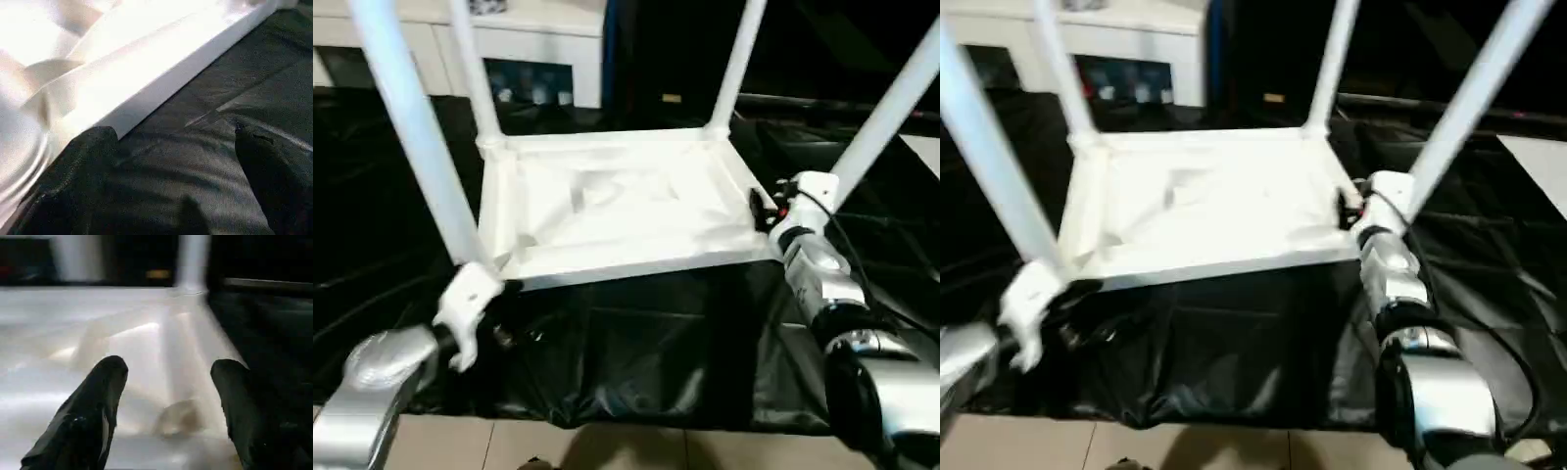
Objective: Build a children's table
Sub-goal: Rotate table base
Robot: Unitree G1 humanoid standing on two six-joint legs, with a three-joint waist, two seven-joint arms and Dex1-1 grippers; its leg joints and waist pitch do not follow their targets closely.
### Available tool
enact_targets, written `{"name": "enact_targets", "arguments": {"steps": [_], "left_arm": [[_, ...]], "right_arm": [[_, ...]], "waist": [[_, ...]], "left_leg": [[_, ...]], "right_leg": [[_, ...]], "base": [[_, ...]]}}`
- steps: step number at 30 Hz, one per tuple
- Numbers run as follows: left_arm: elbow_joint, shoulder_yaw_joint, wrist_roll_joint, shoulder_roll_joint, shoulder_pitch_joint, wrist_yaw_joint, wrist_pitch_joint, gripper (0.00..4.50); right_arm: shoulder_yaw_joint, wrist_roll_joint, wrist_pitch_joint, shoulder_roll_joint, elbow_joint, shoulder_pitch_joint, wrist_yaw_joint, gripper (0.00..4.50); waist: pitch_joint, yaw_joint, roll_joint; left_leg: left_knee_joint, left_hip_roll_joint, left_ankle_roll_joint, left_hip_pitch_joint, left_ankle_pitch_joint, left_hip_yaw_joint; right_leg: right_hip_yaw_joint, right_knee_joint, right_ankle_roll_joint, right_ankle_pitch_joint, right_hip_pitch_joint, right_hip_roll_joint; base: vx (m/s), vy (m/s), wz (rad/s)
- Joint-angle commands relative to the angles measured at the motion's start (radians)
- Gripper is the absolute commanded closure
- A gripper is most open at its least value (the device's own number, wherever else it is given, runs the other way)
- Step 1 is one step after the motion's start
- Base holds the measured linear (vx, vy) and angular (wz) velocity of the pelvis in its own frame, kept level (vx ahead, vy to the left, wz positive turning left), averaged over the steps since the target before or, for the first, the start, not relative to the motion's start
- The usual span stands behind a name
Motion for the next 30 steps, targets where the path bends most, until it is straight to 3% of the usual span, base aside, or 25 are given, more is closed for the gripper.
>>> {"name": "enact_targets", "arguments": {"steps": [1,5,7,10,11,12,13,14,15,16,17,19,20,23,24,29,30], "left_arm": [[-0.008,0.05,-0.043,-0.009,0.012,-0.014,-0.012,0.02],[0.011,0.172,-0.151,-0.014,0.073,-0.045,-0.049,0.02],[0.018,0.202,-0.167,-0.025,0.054,-0.021,-0.06,0.02],[0.048,0.229,-0.174,-0.037,0.004,0.014,-0.089,0.02],[0.065,0.231,-0.171,-0.04,-0.021,0.024,-0.1,0.02],[0.076,0.232,-0.17,-0.042,-0.036,0.029,-0.107,0.02],[0.085,0.233,-0.171,-0.043,-0.046,0.03,-0.109,0.02],[0.085,0.233,-0.171,-0.043,-0.046,0.03,-0.109,0.02],[0.109,0.229,-0.16,-0.044,-0.067,0.045,-0.128,0.02],[0.122,0.226,-0.153,-0.045,-0.079,0.051,-0.142,0.02],[0.15,0.212,-0.129,-0.051,-0.111,0.073,-0.166,0.02],[0.188,0.188,-0.105,-0.07,-0.169,0.099,-0.189,0.02],[0.199,0.182,-0.099,-0.077,-0.186,0.108,-0.193,0.02],[0.242,0.14,-0.075,-0.104,-0.249,0.119,-0.212,0.02],[0.255,0.128,-0.071,-0.112,-0.267,0.118,-0.216,0.02],[0.323,0.087,-0.076,-0.136,-0.341,0.105,-0.201,0.02],[0.335,0.081,-0.071,-0.134,-0.351,0.102,-0.2,0.02]], "right_arm": [[0.027,-0.003,-0.002,-0.006,-0.067,0.027,0.083,1.37],[0.104,0.038,0.083,-0.058,-0.349,0.227,0.288,1.37],[0.115,0.051,0.098,-0.084,-0.411,0.277,0.334,1.37],[0.12,0.067,0.141,-0.12,-0.502,0.35,0.376,1.37],[0.122,0.064,0.152,-0.136,-0.526,0.375,0.381,1.37],[0.121,0.062,0.162,-0.146,-0.547,0.394,0.385,1.37],[0.121,0.06,0.167,-0.153,-0.562,0.408,0.391,1.37],[0.121,0.06,0.167,-0.153,-0.562,0.408,0.391,1.37],[0.114,0.07,0.211,-0.172,-0.618,0.447,0.411,1.37],[0.113,0.065,0.22,-0.179,-0.631,0.457,0.409,1.37],[0.109,0.057,0.241,-0.186,-0.638,0.466,0.389,1.37],[0.105,0.03,0.27,-0.185,-0.605,0.453,0.336,1.37],[0.106,0.021,0.279,-0.184,-0.596,0.448,0.322,1.37],[0.115,-0.036,0.32,-0.17,-0.538,0.408,0.217,1.37],[0.118,-0.056,0.316,-0.163,-0.515,0.391,0.184,1.37],[0.118,-0.093,0.322,-0.112,-0.407,0.292,0.05,1.37],[0.124,-0.098,0.32,-0.103,-0.389,0.275,0.042,1.37]], "waist": [[-0.062,-0.001,0.023],[-0.056,0.001,0.024],[-0.053,0.003,0.025],[-0.05,0.006,0.024],[-0.046,0.013,0.038],[-0.045,0.013,0.033],[-0.044,0.014,0.031],[-0.043,0.015,0.029],[-0.043,0.014,0.024],[-0.046,0.017,0.03],[-0.046,0.014,0.029],[-0.049,0.014,0.023],[-0.049,0.014,0.026],[-0.053,0.014,0.022],[-0.054,0.014,0.026],[-0.061,0.011,0.025],[-0.063,0.012,0.025]], "left_leg": [[-0.071,0.009,0.012,0.012,-0.295,0.003],[-0.076,0.012,0.019,0.015,-0.327,0.0],[-0.08,0.013,0.015,0.02,-0.361,0.0],[-0.082,0.011,0.005,0.02,-0.399,-0.003],[-0.083,0.011,-0.001,0.028,-0.422,-0.005],[-0.082,0.013,-0.004,0.031,-0.434,-0.004],[-0.086,0.009,-0.01,0.022,-0.434,-0.009],[-0.087,0.009,-0.013,0.023,-0.439,-0.009],[-0.085,0.006,-0.01,0.023,-0.439,-0.01],[-0.084,0.008,-0.011,0.025,-0.433,-0.012],[-0.084,0.008,-0.009,0.024,-0.43,-0.012],[-0.082,0.007,-0.007,0.026,-0.412,-0.01],[-0.082,0.008,-0.013,0.026,-0.405,-0.011],[-0.08,0.006,-0.018,0.021,-0.372,-0.01],[-0.08,0.006,-0.022,0.019,-0.356,-0.01],[-0.073,0.003,-0.025,0.022,-0.308,-0.005],[-0.072,0.003,-0.023,0.019,-0.29,-0.005]], "right_leg": [[0.025,-0.066,-0.213,-0.154,0.041,-0.029],[0.028,-0.074,-0.203,-0.18,0.039,-0.025],[0.028,-0.081,-0.195,-0.219,0.037,-0.025],[0.028,-0.088,-0.179,-0.3,0.035,-0.027],[0.029,-0.096,-0.161,-0.338,0.029,-0.027],[0.029,-0.099,-0.157,-0.349,0.026,-0.027],[0.027,-0.097,-0.144,-0.376,0.035,-0.031],[0.027,-0.101,-0.135,-0.397,0.034,-0.032],[0.027,-0.105,-0.12,-0.429,0.033,-0.03],[0.029,-0.103,-0.118,-0.424,0.033,-0.033],[0.028,-0.103,-0.121,-0.414,0.031,-0.032],[0.028,-0.104,-0.124,-0.401,0.029,-0.031],[0.027,-0.101,-0.133,-0.39,0.03,-0.033],[0.027,-0.095,-0.144,-0.36,0.034,-0.036],[0.028,-0.092,-0.148,-0.341,0.036,-0.036],[0.028,-0.081,-0.181,-0.254,0.035,-0.035],[0.028,-0.077,-0.186,-0.224,0.04,-0.036]], "base": [[0.0,0.0,0.0],[0.0,0.0,0.0],[0.0,0.0,0.0],[0.0,0.0,0.0],[0.0,0.0,0.0],[0.0,0.0,0.0],[0.0,0.0,0.0],[0.0,0.0,0.0],[0.0,0.0,0.0],[0.0,0.0,0.0],[0.0,0.0,0.0],[0.0,0.0,0.0],[0.0,0.0,0.0],[0.0,0.0,0.0],[0.0,0.0,0.0],[0.0,0.0,0.0],[0.0,0.0,0.0]]}}
